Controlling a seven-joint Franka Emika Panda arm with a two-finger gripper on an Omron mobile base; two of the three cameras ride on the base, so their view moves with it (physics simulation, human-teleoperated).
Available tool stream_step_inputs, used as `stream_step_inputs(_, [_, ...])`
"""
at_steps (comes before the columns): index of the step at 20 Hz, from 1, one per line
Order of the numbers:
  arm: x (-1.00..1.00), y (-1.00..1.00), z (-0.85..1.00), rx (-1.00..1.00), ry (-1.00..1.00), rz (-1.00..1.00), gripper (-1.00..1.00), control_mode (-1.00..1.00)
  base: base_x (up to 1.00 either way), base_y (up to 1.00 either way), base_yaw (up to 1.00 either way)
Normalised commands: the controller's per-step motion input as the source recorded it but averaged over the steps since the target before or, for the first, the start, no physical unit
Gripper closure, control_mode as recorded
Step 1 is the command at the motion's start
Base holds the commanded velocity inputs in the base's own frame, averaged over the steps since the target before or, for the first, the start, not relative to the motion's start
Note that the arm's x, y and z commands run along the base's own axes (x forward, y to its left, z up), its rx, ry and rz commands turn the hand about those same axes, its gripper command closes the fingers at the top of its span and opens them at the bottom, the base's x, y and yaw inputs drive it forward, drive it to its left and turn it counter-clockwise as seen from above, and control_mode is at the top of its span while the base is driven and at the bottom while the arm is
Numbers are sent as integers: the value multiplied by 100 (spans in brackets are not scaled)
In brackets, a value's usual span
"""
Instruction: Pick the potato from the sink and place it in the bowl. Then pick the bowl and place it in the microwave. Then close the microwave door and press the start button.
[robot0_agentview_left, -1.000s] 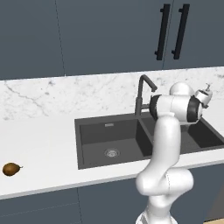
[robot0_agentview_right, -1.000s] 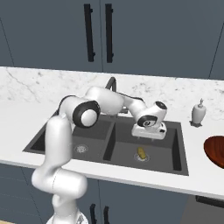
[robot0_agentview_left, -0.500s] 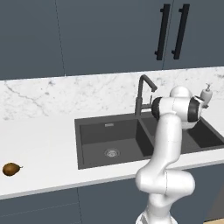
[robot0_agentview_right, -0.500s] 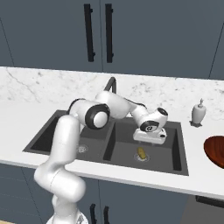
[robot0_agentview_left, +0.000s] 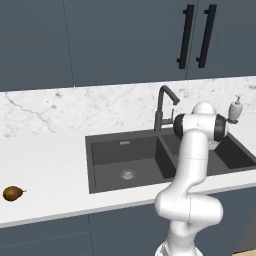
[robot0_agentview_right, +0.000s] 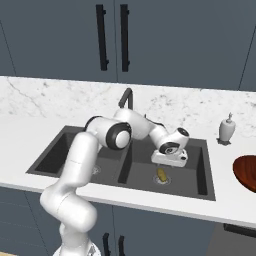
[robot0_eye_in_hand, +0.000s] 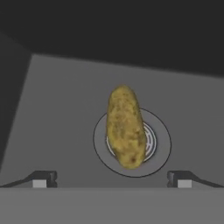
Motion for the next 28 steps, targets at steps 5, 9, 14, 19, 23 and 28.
stream_step_inputs(5, [28,0,-45,0,0,0,-100,-100,0,0,0])
stream_step_inputs(9, [13,0,-39,0,0,0,-100,-100,0,0,0])
stream_step_inputs(14, [0,6,-30,0,0,0,-100,-100,0,0,0])
stream_step_inputs(19, [3,1,-37,0,2,0,-100,-100,0,0,0])
stream_step_inputs(23, [4,6,-39,0,2,0,-100,-100,0,0,0])
stream_step_inputs(28, [0,43,-30,-5,0,0,100,-100,0,0,0])
